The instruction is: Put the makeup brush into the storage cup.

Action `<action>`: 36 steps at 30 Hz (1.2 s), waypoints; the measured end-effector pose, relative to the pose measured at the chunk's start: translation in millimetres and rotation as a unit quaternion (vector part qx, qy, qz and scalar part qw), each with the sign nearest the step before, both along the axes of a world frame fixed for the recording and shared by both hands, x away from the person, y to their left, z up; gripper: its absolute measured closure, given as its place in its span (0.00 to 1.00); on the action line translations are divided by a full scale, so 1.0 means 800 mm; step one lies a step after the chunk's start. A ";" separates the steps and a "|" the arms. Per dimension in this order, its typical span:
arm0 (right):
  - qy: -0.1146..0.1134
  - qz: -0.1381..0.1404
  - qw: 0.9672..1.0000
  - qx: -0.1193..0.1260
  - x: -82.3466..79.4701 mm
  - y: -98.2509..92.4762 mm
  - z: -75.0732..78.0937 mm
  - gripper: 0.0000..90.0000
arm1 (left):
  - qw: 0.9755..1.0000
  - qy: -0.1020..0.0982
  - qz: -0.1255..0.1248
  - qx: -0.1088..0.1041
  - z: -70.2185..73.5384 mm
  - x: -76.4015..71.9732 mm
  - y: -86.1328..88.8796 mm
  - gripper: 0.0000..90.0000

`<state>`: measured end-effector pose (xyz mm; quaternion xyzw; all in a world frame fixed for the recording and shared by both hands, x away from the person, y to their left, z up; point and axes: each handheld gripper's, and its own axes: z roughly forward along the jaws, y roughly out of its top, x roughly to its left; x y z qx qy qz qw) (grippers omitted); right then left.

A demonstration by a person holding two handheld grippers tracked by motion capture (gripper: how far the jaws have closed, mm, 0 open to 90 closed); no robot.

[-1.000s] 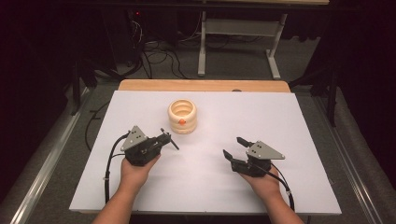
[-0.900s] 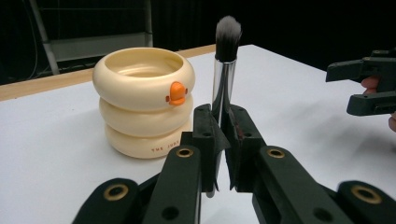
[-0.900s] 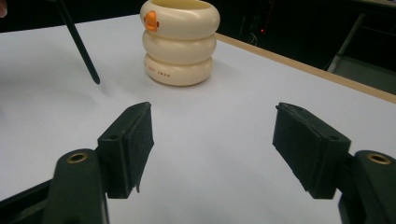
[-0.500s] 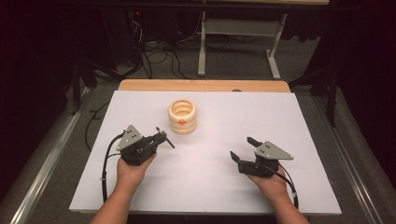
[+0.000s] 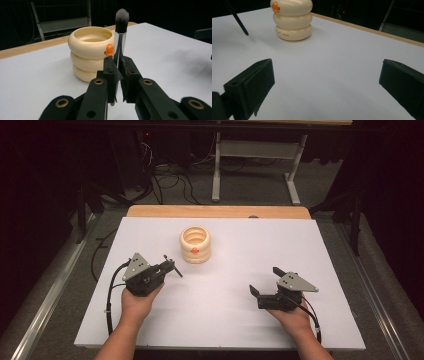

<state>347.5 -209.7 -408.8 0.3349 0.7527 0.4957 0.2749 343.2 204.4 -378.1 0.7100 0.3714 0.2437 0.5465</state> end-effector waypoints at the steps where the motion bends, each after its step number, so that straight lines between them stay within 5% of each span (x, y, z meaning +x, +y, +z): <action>1: 0.001 0.000 1.000 0.003 0.000 0.000 0.000 0.01 | 1.000 -0.001 0.000 0.001 0.001 0.000 0.000 0.93; 36: 0.007 0.005 1.000 0.006 0.000 0.004 -0.002 0.01 | 0.999 -0.023 0.016 -0.030 0.035 0.010 0.002 0.93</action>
